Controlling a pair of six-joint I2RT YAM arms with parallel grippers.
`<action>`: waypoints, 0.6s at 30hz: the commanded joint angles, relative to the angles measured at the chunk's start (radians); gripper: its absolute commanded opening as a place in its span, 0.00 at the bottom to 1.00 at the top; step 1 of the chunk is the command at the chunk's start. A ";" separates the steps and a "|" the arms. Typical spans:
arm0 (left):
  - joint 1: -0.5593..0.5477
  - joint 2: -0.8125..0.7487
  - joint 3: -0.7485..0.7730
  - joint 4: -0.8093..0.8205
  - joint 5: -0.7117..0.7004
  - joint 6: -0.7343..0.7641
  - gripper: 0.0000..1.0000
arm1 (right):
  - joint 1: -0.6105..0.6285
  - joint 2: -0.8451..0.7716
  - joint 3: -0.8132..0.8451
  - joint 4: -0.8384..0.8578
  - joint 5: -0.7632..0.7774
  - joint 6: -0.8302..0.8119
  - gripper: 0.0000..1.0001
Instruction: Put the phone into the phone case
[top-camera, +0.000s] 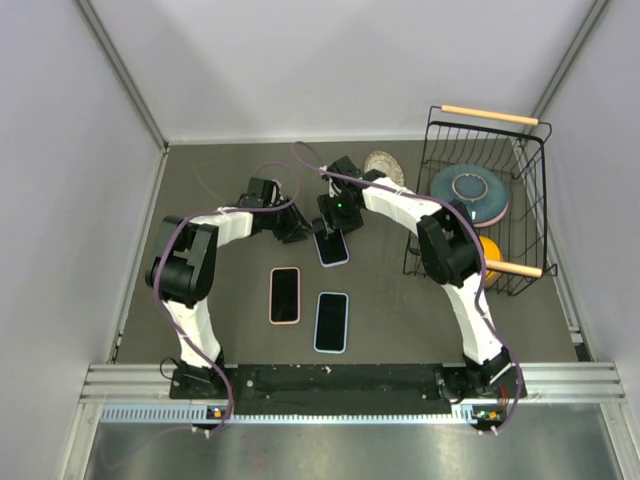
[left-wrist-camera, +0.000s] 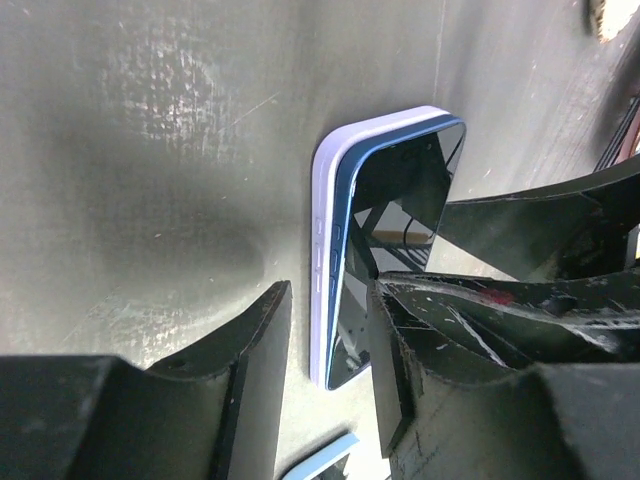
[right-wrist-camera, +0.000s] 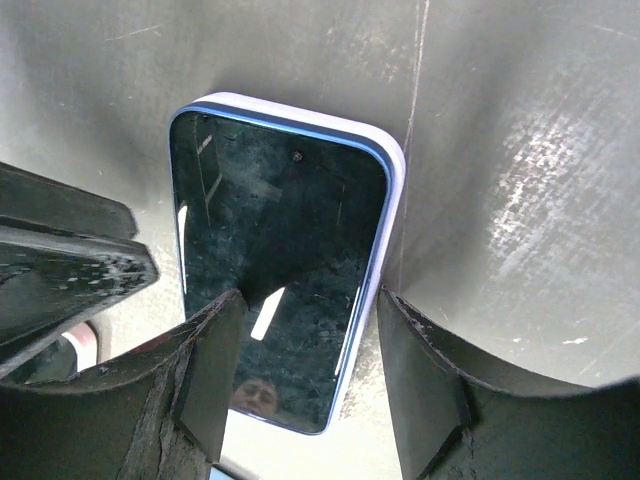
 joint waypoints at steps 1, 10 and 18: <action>-0.014 0.032 0.027 0.024 0.035 0.001 0.41 | 0.000 0.001 -0.044 0.019 -0.051 0.004 0.56; -0.014 0.026 0.057 -0.114 -0.048 0.055 0.38 | 0.000 -0.033 -0.143 0.170 -0.260 0.104 0.54; -0.014 0.034 0.018 -0.122 -0.022 0.045 0.25 | -0.020 -0.073 -0.171 0.259 -0.346 0.157 0.58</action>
